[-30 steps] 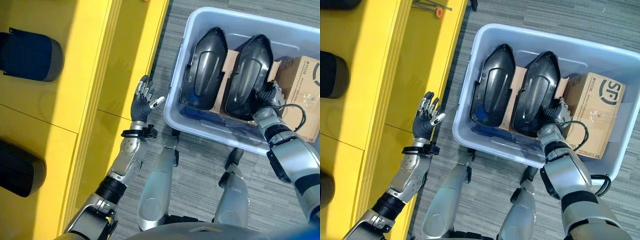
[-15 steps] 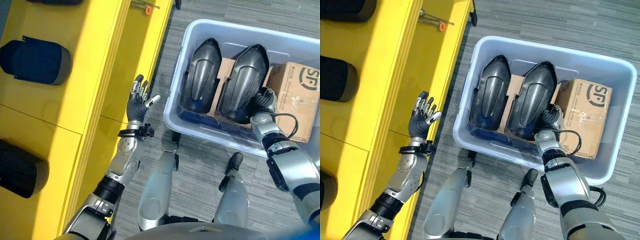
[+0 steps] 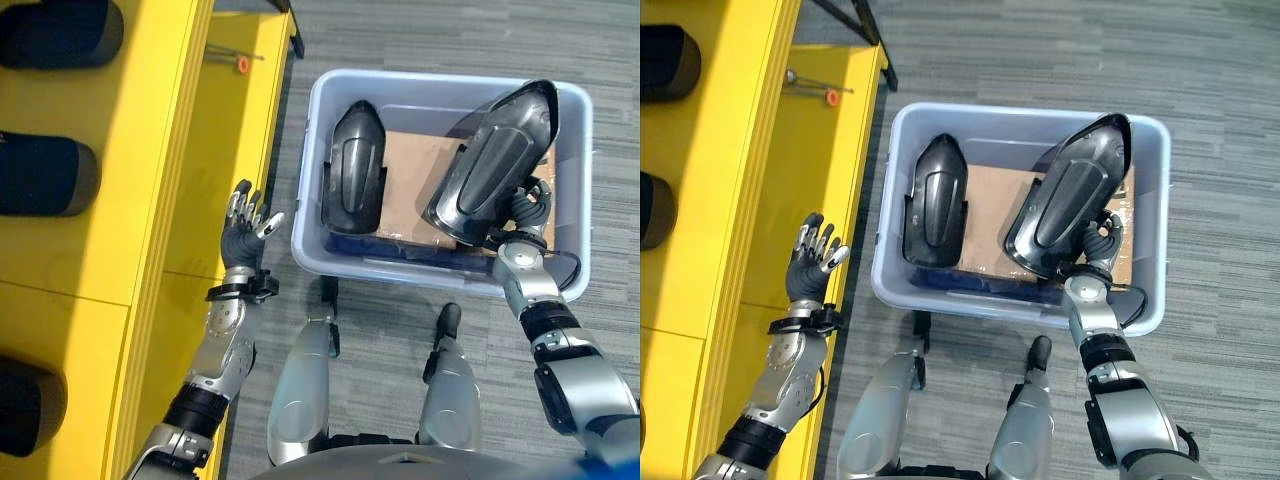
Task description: Move parts from the plastic box to the shelf.
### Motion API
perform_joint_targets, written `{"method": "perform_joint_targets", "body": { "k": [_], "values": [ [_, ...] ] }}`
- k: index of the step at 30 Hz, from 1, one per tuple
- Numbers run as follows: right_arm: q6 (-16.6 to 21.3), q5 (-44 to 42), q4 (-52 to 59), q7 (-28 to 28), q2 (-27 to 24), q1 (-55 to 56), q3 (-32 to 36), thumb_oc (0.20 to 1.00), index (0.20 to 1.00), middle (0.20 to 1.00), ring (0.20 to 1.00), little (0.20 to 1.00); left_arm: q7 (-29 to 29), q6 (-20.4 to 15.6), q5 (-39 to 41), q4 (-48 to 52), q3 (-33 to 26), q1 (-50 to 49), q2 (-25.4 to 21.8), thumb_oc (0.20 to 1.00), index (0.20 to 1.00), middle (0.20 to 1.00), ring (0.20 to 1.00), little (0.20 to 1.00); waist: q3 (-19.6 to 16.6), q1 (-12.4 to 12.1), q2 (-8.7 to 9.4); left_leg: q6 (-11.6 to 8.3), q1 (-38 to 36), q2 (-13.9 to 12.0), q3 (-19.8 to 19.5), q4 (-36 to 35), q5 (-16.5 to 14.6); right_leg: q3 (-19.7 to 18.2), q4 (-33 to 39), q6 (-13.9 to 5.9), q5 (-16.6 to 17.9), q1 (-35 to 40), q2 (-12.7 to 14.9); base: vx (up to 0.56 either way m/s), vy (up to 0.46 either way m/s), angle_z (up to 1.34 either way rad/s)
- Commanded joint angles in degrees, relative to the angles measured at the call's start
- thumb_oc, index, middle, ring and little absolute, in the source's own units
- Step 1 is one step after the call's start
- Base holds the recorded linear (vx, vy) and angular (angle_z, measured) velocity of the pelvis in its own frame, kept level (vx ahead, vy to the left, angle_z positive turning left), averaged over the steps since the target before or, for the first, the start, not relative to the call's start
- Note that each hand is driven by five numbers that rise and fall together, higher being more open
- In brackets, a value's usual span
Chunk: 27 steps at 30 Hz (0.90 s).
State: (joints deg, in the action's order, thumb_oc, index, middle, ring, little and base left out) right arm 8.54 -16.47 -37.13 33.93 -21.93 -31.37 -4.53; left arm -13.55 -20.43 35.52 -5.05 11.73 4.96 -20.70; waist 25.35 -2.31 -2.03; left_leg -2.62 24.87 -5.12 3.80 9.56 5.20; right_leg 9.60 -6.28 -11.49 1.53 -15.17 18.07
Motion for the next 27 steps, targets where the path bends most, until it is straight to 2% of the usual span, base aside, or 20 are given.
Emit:
{"method": "perform_joint_targets", "body": {
  "k": [1,8,12,16,19,20,21,22,23,24,26,27],
  "values": [
    [6.26,1.60,6.27,-1.09,-0.14,-0.12,2.35,0.200,0.200,0.200,0.200,0.200,2.68,-1.55,0.21,5.37,-1.83,-0.76,-1.42,1.000,1.000,1.000,1.000,1.000,-3.15,-0.34,0.52,-4.38,-1.87,-6.63,-1.53,3.22,-4.76,-1.60,0.33,0.96,1.93,2.26,2.79,0.03,-0.049,-0.09],
    [7.62,2.29,18.06,-4.95,1.02,6.95,2.90,0.200,0.200,0.200,0.200,0.200,4.28,-0.72,0.21,5.16,-3.32,-2.87,-1.10,1.000,1.000,1.000,1.000,1.000,-6.04,1.04,1.26,-4.90,-5.64,-8.06,-1.03,0.88,-3.56,-2.67,0.46,1.16,1.35,3.96,1.78,0.05,-0.057,-0.05],
    [9.05,-0.41,22.10,-8.34,1.72,10.85,3.01,0.200,0.200,0.200,0.200,0.200,5.69,-0.32,0.57,5.58,-4.59,-4.52,-0.98,1.000,1.000,1.000,1.000,1.000,-7.38,1.88,1.47,-5.05,-9.11,-9.67,-1.24,-0.06,-3.46,-4.70,-1.63,1.72,-1.13,4.97,0.28,0.04,-0.082,-0.10],
    [9.49,-1.32,27.32,-12.48,0.48,13.70,2.24,0.200,0.200,0.200,0.200,0.200,7.55,0.23,1.01,6.30,-6.87,-7.71,-0.92,1.000,1.000,1.000,1.000,1.000,-9.46,2.10,1.86,-5.25,-13.36,-12.35,-0.92,-1.70,-2.10,-6.30,-7.38,2.99,-4.94,4.58,-2.73,0.02,-0.161,-0.25],
    [10.15,-5.02,30.31,-16.04,-0.57,14.15,1.19,0.200,0.200,0.200,0.200,0.200,8.84,0.92,1.40,8.19,-8.49,-11.31,-0.94,1.000,1.000,1.000,1.000,1.000,-9.40,1.40,1.95,-5.63,-15.65,-15.25,-1.67,-2.62,0.05,-6.67,-15.08,5.27,-9.54,2.96,-6.46,-0.07,-0.263,-0.16],
    [10.38,-6.79,30.53,-17.36,-1.14,13.41,0.06,0.200,0.200,0.200,0.200,0.200,9.79,1.38,1.61,9.14,-8.77,-13.52,-1.13,1.000,1.000,1.000,1.000,1.000,-9.26,0.59,1.93,-5.91,-16.56,-17.02,-2.08,-2.96,1.47,-6.32,-18.16,6.39,-11.50,2.01,-8.65,-0.09,-0.238,-0.10],
    [10.38,-6.80,30.52,-17.36,-1.15,13.41,0.05,0.200,0.200,0.200,0.200,0.200,9.79,1.39,1.61,9.15,-8.78,-13.53,-1.13,1.000,1.000,1.000,1.000,1.000,-9.26,0.58,1.92,-5.92,-16.58,-17.04,-2.07,-2.98,1.48,-6.33,-18.18,6.40,-11.51,2.00,-8.66,-0.13,-0.350,-0.12],
    [10.39,-9.23,30.95,-18.67,-1.80,12.22,-1.42,0.200,0.200,0.200,0.200,0.200,10.08,1.76,2.58,9.20,-8.99,-14.84,-0.56,1.000,1.000,1.000,1.000,1.000,-8.94,-0.56,1.78,-6.04,-16.68,-18.30,-3.59,-3.30,4.05,-5.77,-21.01,7.38,-12.93,1.12,-10.59,-0.10,-0.258,-0.06],
    [10.29,-9.30,31.33,-19.09,-2.31,11.65,-1.92,0.200,0.200,0.200,0.200,0.200,10.25,1.96,2.60,9.11,-9.26,-15.60,-0.22,1.000,1.000,1.000,1.000,1.000,-8.87,-1.13,1.62,-6.14,-16.58,-18.80,-4.54,-3.78,5.65,-5.14,-21.81,7.92,-13.58,0.98,-11.22,-0.13,-0.344,-0.02],
    [10.40,-9.38,31.81,-19.18,-3.06,11.27,-2.29,0.200,0.200,0.200,0.200,0.200,10.44,2.10,2.74,9.14,-9.32,-16.28,0.24,1.000,1.000,1.000,1.000,1.000,-8.77,-1.52,1.34,-6.29,-16.11,-19.05,-5.37,-4.27,7.52,-3.99,-22.37,8.47,-14.29,1.14,-11.55,-0.11,-0.256,0.09],
    [10.48,-9.90,32.99,-19.53,-4.19,11.99,-1.75,0.200,0.200,0.200,0.200,0.200,10.47,2.45,3.39,8.47,-8.68,-16.10,1.03,1.000,1.000,1.000,1.000,1.000,-8.05,-2.09,1.02,-6.58,-14.57,-18.74,-5.19,-4.90,13.24,-0.88,-22.57,9.62,-15.50,2.39,-11.07,-0.17,-0.247,0.58],
    [10.63,-9.02,34.62,-19.44,-5.70,13.74,-0.48,0.200,0.200,0.200,0.200,0.200,10.98,2.58,3.41,7.72,-8.06,-15.03,1.14,1.000,1.000,1.000,1.000,1.000,-7.16,-1.82,2.08,-5.38,-12.14,-16.70,-3.51,-0.56,11.06,1.58,-22.08,10.49,-14.97,2.89,-9.60,-0.18,-0.186,1.18]
  ]
}}
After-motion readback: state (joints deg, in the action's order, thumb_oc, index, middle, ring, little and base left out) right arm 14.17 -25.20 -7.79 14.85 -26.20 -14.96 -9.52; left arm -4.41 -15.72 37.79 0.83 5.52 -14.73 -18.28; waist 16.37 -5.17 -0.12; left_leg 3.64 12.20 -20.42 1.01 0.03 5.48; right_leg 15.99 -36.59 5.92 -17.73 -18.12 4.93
